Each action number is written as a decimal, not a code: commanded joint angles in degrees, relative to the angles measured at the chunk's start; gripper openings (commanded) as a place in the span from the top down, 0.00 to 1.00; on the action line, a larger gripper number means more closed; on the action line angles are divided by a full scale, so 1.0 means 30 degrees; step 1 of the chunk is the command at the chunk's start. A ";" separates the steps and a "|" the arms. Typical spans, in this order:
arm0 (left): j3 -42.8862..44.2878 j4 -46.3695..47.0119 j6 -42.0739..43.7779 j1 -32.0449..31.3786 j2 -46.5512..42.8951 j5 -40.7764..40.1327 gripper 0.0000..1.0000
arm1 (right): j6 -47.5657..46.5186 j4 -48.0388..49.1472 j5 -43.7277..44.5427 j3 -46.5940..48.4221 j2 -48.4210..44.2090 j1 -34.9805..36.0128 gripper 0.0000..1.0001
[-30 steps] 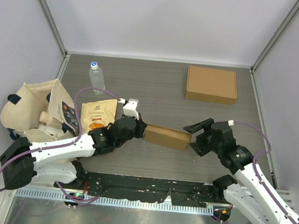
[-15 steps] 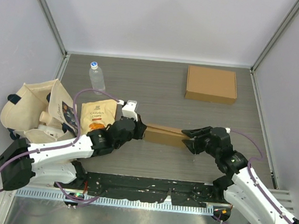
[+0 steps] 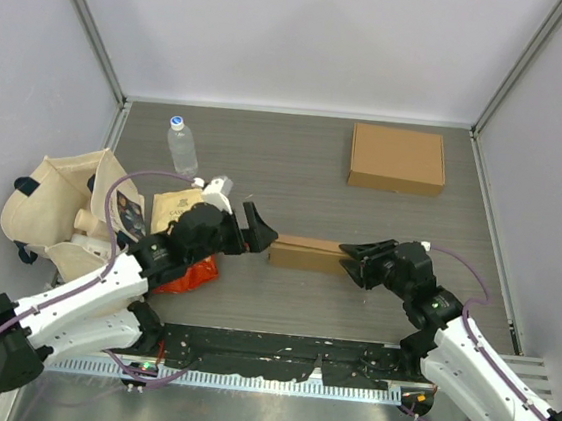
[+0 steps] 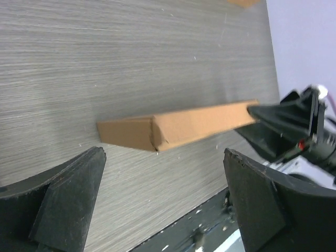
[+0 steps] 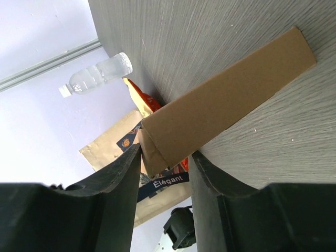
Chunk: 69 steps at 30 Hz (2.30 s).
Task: Fold the paper box
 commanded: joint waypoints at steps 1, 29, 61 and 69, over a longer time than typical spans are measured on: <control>-0.0030 0.0973 -0.3053 0.2667 0.0782 0.4486 0.01 | -0.0877 -0.0975 0.0645 -0.0167 0.0559 -0.0050 0.55; -0.4074 0.8802 -0.4552 0.3725 0.3101 0.6279 0.32 | -0.8198 -0.1149 0.0412 0.2060 0.0534 -0.0196 0.30; -0.2902 0.5781 -0.3260 0.5097 0.1458 0.7096 0.20 | -1.4383 0.1251 -0.7088 0.0741 0.1905 -0.5499 0.60; -0.3634 0.7535 -0.3495 0.6479 0.2452 0.8912 0.36 | -1.4735 0.1222 -0.7118 0.0917 0.2317 -0.5529 0.61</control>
